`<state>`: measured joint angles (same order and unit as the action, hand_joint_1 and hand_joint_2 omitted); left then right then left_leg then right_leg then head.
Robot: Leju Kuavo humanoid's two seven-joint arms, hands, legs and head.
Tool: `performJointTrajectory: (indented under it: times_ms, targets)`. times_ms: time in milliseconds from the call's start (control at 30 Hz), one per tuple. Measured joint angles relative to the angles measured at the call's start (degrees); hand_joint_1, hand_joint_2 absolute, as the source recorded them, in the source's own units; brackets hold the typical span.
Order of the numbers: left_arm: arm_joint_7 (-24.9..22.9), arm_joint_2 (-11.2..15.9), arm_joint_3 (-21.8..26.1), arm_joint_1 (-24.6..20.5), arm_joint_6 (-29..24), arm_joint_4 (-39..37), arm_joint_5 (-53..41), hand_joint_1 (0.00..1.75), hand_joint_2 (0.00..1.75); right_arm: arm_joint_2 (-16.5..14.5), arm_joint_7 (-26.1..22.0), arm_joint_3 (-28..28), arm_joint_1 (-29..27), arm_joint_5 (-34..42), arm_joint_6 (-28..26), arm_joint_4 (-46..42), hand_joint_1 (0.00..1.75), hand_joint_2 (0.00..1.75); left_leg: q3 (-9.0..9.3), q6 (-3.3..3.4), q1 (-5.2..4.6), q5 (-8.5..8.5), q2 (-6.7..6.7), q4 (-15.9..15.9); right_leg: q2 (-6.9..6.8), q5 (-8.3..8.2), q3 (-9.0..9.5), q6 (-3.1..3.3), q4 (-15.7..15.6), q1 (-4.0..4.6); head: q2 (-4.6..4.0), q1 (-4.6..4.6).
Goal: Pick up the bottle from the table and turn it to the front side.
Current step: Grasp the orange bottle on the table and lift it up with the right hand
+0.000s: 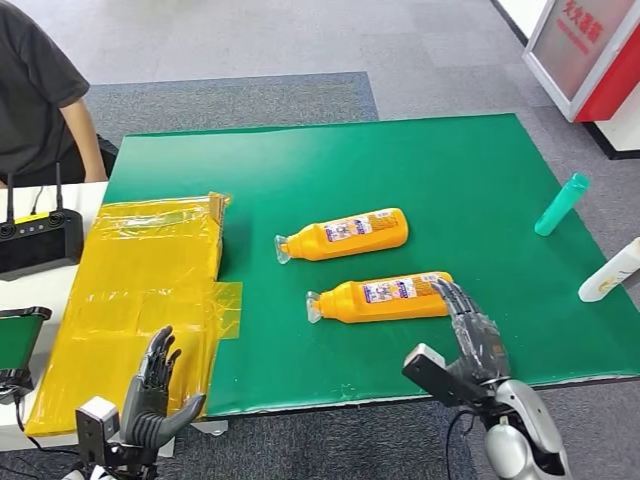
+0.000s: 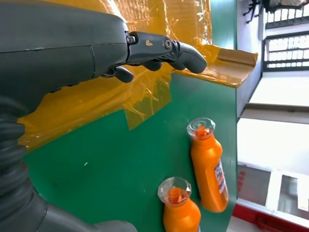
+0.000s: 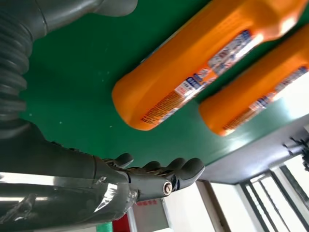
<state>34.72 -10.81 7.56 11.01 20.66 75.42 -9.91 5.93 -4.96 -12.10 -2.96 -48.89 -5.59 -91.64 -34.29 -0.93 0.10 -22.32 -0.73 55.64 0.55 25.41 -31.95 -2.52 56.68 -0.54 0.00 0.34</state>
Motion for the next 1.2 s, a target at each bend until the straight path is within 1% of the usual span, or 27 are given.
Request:
performJointTrajectory:
  times_ms: [133,500,633,767,1200]
  targets:
    - [0.46,0.32,-0.28,-0.43,0.09,-0.43,-0.41,0.0,1.75,2.0,1.67,-0.56,4.98,-1.15,1.84,3.55,0.0,1.75,0.0,0.01,0.0,0.05,0.0,0.0,0.0,-0.03,0.0,-0.03,0.0,0.0,0.0,0.01]
    - [1.35,1.03,-1.24,-0.67,-0.08,-1.25,-1.54,0.0,1.75,4.67,3.83,-3.42,9.93,-2.31,4.5,8.11,0.0,1.75,-0.03,0.0,0.0,0.04,0.0,0.0,0.0,-0.02,-0.01,-0.01,0.0,0.0,0.0,0.01]
    - [1.93,1.32,-1.48,-0.8,-0.19,-1.59,-1.88,0.0,1.75,5.58,4.98,-5.09,12.73,-3.16,7.2,9.95,0.0,1.75,-0.03,0.0,0.0,0.06,0.0,0.0,0.0,-0.04,-0.01,-0.02,0.0,0.0,0.0,0.01]
    - [2.18,1.67,-1.54,-1.06,-0.15,-2.09,-2.02,0.0,1.75,6.52,4.79,-7.26,15.69,-1.92,10.49,12.92,0.0,1.75,-0.03,0.02,0.0,0.09,0.0,0.0,0.0,-0.06,-0.01,-0.03,0.0,0.0,0.0,0.0]
    - [2.72,2.35,-1.54,-1.29,-0.2,-3.36,-2.91,0.0,1.75,8.21,4.57,-12.19,21.45,1.4,13.36,19.05,0.0,1.75,-0.05,0.02,0.0,0.09,-0.01,0.0,0.0,-0.05,-0.02,-0.03,0.0,0.0,0.0,0.01]
